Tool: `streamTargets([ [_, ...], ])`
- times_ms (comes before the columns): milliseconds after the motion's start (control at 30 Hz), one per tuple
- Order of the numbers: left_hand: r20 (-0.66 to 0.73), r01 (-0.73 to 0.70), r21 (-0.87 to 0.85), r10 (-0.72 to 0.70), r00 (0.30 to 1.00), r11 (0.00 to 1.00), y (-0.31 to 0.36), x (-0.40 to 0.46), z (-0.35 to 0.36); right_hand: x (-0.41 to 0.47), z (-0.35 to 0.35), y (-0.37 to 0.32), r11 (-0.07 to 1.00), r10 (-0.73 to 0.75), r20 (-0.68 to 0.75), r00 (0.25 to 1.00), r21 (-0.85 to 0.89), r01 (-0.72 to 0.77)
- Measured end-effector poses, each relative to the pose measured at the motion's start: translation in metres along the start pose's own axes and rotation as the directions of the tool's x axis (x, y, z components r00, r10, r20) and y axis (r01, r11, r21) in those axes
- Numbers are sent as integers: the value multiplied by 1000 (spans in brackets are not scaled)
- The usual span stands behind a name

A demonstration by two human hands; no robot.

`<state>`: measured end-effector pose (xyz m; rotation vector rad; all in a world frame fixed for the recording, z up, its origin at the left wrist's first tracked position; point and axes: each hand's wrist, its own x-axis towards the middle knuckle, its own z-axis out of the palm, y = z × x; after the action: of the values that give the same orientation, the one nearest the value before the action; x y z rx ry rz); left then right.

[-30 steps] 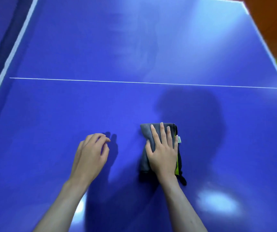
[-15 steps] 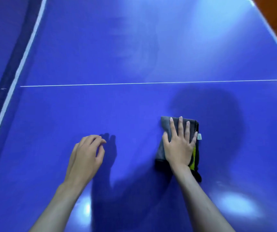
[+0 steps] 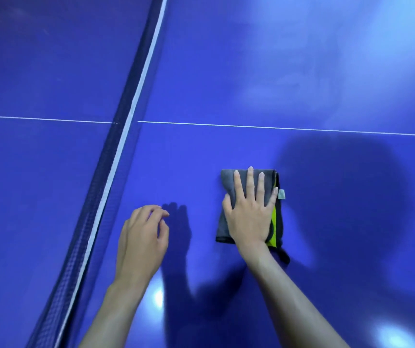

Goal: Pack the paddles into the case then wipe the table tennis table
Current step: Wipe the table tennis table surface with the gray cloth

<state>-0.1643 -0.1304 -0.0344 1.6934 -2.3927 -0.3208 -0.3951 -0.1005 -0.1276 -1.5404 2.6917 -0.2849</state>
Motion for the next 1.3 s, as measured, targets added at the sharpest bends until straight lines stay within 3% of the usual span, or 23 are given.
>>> streamTargets([
  [400,-77,144,-31,-146,986,989,-139,30,-38,-15,40,-250,962,-257,79,963,113,247],
  [567,-83,169,-67,-174,981,983,-158,30,-42,-19,54,-303,944,-324,126,938,109,312],
  [700,-94,131,-70,-138,986,989,-144,32,-37,-11,54,-286,915,-401,105,910,95,392],
  [833,-111,80,-70,-87,990,994,-114,38,-26,10,47,-245,917,-385,37,922,131,377],
  [1300,-34,-91,-105,88,996,990,56,44,35,66,1,3,994,-69,-65,995,83,75],
])
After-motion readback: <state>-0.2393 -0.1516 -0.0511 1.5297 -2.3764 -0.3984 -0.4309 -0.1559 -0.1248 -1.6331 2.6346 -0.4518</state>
